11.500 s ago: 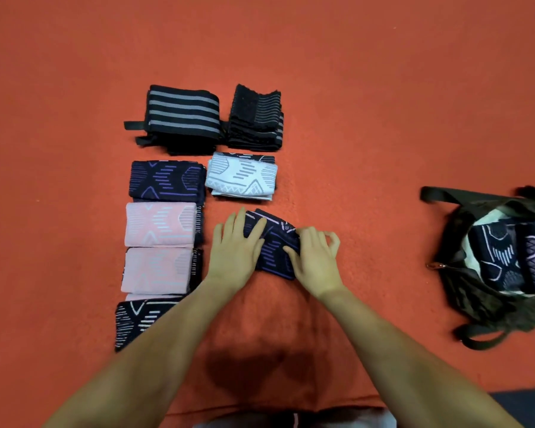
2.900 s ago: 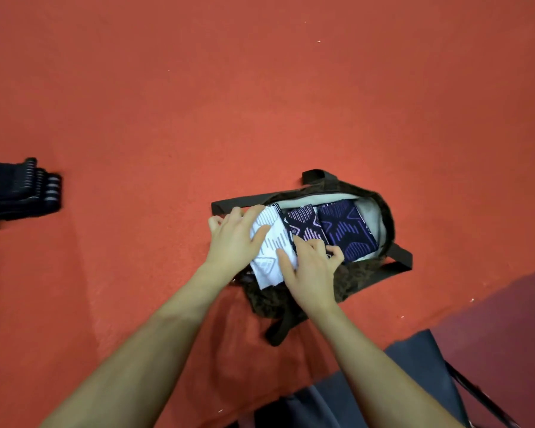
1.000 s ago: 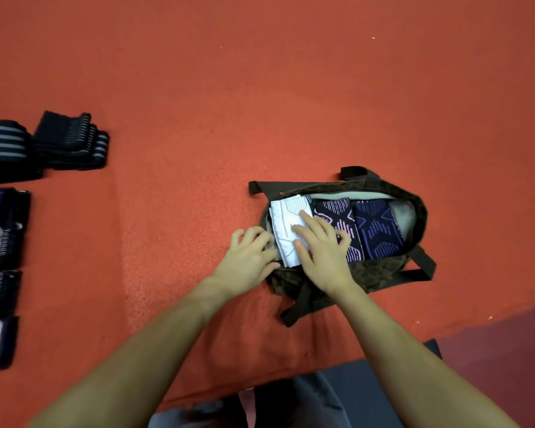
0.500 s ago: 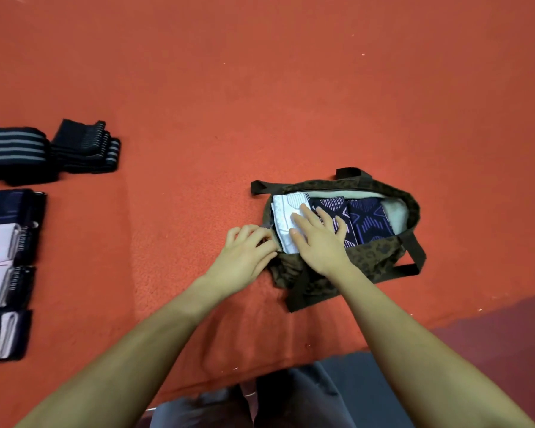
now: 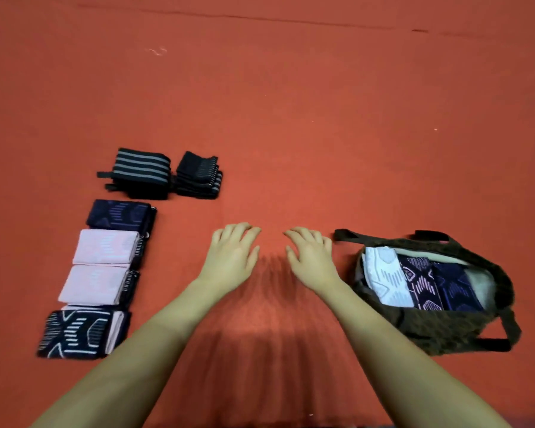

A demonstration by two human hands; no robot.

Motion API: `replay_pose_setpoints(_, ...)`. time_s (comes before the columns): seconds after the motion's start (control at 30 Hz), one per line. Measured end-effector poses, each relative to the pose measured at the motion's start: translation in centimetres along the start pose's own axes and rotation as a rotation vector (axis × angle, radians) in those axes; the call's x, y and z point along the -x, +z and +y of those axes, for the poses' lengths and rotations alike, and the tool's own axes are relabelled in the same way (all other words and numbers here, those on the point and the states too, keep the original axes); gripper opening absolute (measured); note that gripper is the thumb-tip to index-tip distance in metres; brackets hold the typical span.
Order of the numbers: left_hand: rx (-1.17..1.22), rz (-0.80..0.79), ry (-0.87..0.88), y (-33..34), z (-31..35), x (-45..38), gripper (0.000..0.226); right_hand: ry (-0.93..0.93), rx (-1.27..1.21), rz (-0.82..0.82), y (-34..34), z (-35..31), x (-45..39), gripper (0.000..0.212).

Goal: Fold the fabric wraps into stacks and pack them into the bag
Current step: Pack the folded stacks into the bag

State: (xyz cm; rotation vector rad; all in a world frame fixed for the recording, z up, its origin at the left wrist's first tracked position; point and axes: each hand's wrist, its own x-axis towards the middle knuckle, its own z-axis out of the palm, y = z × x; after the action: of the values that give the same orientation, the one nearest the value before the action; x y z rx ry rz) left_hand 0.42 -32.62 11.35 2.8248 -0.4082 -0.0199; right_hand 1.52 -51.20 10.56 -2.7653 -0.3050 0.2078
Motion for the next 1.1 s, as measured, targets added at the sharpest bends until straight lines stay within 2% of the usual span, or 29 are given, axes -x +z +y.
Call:
replay_pose_setpoints(0.3,-0.069,-0.018,-0.177,-4.1,-20.1,2.2,0.046,-0.084,-0.052,-0.044,7.0,-17.7,-10.5,0.037)
replay_pose_setpoints(0.43,-0.129,-0.056,-0.271,-4.3,-27.5,1.7,0.04,-0.097,-0.067,-0.098,10.5,-22.8,-15.4,0.039)
replay_pose_setpoints(0.53,-0.166,-0.091,-0.302,-3.4,-32.3,0.8,0.035,-0.104,-0.033,-0.208,13.1,-25.3,-19.0,0.045)
replay_pose_setpoints(0.63,-0.167,-0.207,-0.339,-1.9,-35.6,0.3,0.047,-0.113,0.03,-0.363,15.7,-26.9,-21.2,0.05)
replay_pose_setpoints(0.73,-0.166,-0.312,-0.326,-0.6,-37.9,-0.4,0.058,-0.074,0.065,-0.439,17.7,-27.7,-22.4,0.058)
replay_pose_setpoints(0.87,-0.103,-0.382,-0.243,-0.2,-39.4,-1.2,0.058,-0.068,0.147,-0.452,18.8,-27.7,-23.3,0.066)
replay_pose_setpoints(1.0,-0.084,-0.37,-0.147,0.2,-40.5,-1.2,0.052,-0.132,0.12,-0.424,19.5,-26.8,-23.0,0.059)
replay_pose_setpoints(1.1,-0.039,-0.329,-0.164,0.9,-40.6,-0.9,0.051,-0.177,0.066,-0.36,19.9,-26.4,-22.2,0.052)
